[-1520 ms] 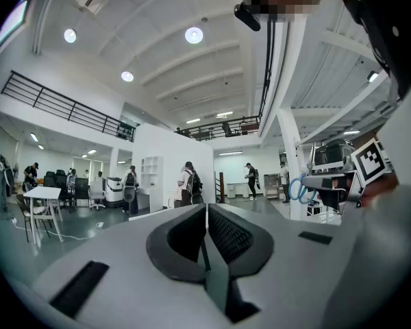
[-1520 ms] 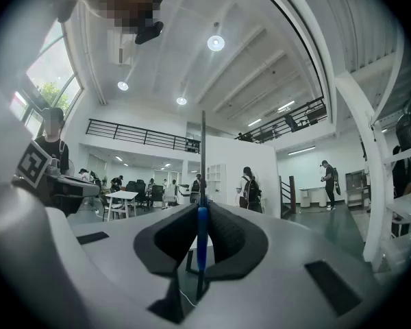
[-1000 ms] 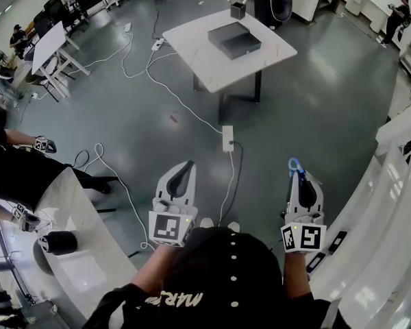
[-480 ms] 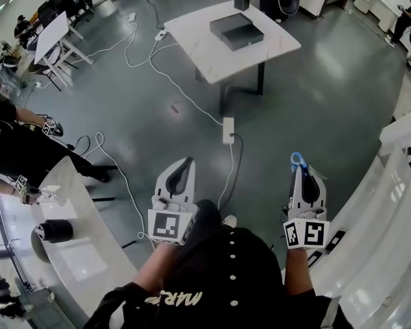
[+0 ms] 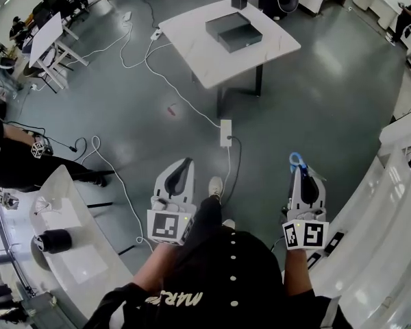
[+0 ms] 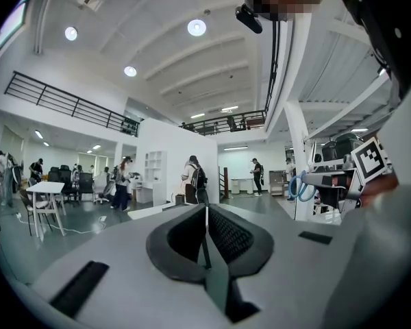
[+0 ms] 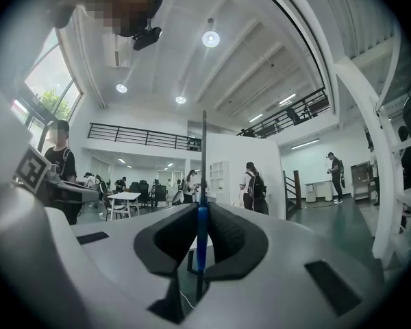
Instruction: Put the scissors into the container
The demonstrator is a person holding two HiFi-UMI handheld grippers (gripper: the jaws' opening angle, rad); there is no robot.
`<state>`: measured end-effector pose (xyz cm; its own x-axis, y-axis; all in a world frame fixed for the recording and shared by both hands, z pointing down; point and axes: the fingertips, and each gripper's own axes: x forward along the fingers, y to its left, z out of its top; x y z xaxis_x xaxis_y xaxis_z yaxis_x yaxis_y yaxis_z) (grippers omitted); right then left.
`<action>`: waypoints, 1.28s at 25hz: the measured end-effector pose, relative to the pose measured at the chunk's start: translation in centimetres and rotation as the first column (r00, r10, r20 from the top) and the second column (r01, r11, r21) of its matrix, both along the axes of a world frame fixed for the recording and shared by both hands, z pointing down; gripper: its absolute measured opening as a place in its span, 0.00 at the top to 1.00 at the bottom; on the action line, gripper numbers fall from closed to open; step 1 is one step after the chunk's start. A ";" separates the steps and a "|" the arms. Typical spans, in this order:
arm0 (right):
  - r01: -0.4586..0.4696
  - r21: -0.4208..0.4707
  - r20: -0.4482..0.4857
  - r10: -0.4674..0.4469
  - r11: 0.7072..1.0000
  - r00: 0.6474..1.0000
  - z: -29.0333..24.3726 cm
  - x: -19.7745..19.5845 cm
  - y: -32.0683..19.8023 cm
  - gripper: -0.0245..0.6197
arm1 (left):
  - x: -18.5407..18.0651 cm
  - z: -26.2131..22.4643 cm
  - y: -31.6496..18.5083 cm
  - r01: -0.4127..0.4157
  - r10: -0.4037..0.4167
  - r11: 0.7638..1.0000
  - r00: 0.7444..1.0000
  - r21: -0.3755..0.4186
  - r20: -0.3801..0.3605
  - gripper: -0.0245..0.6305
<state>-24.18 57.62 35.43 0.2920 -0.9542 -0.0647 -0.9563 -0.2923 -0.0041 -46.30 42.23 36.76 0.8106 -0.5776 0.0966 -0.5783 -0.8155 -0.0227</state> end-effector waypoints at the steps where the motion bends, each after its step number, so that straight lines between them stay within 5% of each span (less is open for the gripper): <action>1: -0.006 0.001 -0.001 0.006 1.000 1.000 -0.1 0.5 -0.6 0.88 | 0.6 0.0 -0.8 -0.004 0.004 1.000 1.000 -0.004 -0.005 0.91; 14: -0.066 0.028 -0.031 0.067 0.997 0.997 -2.9 6.7 -9.4 0.88 | 8.2 -1.3 -11.0 -0.079 0.080 0.997 0.996 0.021 -0.034 0.91; 32: -0.132 0.027 -0.047 0.133 0.991 0.990 -3.4 11.0 -20.1 0.88 | 13.2 -1.3 -22.7 -0.144 0.145 0.989 0.988 0.026 -0.049 0.91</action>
<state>-13.23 37.47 32.08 0.4113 -0.9055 -0.1045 -0.9085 -0.4165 0.0329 -33.13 19.55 35.44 0.8893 -0.4555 0.0422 -0.4552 -0.8902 -0.0154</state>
